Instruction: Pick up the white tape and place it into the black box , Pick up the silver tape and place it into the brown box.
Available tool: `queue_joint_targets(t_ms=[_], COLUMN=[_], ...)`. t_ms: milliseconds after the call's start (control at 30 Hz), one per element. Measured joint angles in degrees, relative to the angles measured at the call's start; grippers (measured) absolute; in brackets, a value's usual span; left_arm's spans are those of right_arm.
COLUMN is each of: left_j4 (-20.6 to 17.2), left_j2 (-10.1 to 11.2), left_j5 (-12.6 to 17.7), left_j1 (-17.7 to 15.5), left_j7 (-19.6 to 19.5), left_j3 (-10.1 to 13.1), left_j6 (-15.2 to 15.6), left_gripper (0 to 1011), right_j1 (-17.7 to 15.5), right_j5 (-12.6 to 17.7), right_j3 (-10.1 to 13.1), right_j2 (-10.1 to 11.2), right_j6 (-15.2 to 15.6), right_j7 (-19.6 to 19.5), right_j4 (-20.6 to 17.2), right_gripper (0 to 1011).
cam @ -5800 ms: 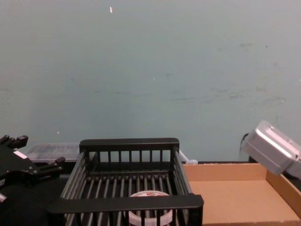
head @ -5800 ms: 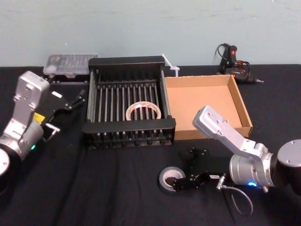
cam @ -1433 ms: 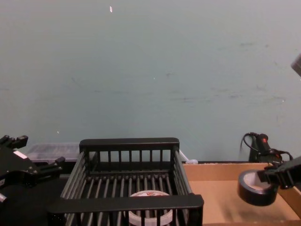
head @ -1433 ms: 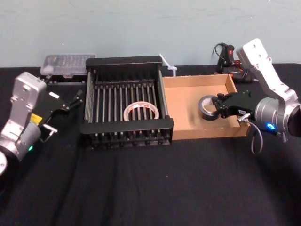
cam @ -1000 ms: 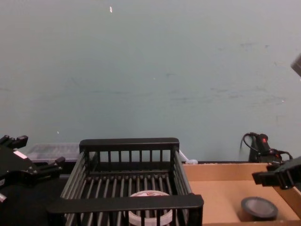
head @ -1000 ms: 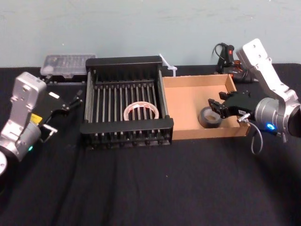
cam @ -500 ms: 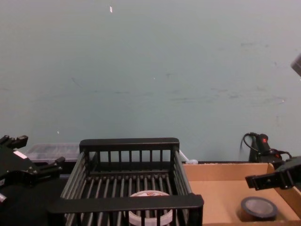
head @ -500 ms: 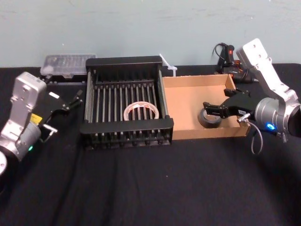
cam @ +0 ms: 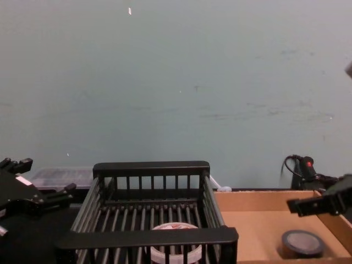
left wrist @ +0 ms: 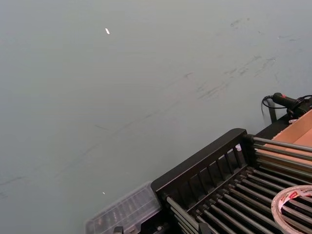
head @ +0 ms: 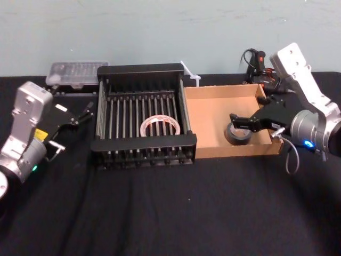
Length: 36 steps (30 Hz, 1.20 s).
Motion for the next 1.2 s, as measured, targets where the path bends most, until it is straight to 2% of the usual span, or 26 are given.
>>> queue_joint_targets(t_ms=[167, 200, 300, 400, 500, 633, 833, 1000, 1200], left_j4=[0.00, 0.00, 0.00, 0.00, 0.00, 0.00, 0.00, 0.00, 0.00], left_j2=[0.00, 0.00, 0.00, 0.00, 0.00, 0.00, 0.00, 0.00, 0.00], left_j5=[0.00, 0.00, 0.00, 0.00, 0.00, 0.00, 0.00, 0.00, 0.00], left_j1=[0.00, 0.00, 0.00, 0.00, 0.00, 0.00, 0.00, 0.00, 0.00], left_j7=[0.00, 0.00, 0.00, 0.00, 0.00, 0.00, 0.00, 0.00, 0.00], left_j3=[0.00, 0.00, 0.00, 0.00, 0.00, 0.00, 0.00, 0.00, 0.00], left_j6=[0.00, 0.00, 0.00, 0.00, 0.00, 0.00, 0.00, 0.00, 0.00], left_gripper=[1001, 1001, 1001, 1001, 1002, 1002, 1002, 1001, 1001], right_j1=[-2.67, -3.77, -5.66, -8.80, -10.91, -12.81, -14.45, -15.00, -15.02], right_j5=[-3.02, -4.47, -6.82, -11.02, -13.74, -14.86, -15.30, -14.75, -14.76], right_j3=[0.77, 0.90, 1.08, 1.20, 1.34, 2.01, 3.41, 4.85, 4.68], right_j2=[-0.32, -0.50, -0.91, -1.77, -2.30, -2.73, -3.50, -4.39, -4.32], right_j6=[-4.61, -6.60, -9.92, -15.80, -19.78, -22.43, -23.67, -23.08, -23.17], right_j7=[-3.47, -5.13, -8.12, -13.45, -16.68, -18.15, -18.71, -18.71, -18.74], right_j4=[-2.11, -2.71, -3.31, -3.54, -3.21, -2.55, -1.80, -1.58, -1.58], right_gripper=[1002, 1002, 1002, 1002, 1002, 1002, 1002, 1002, 1002])
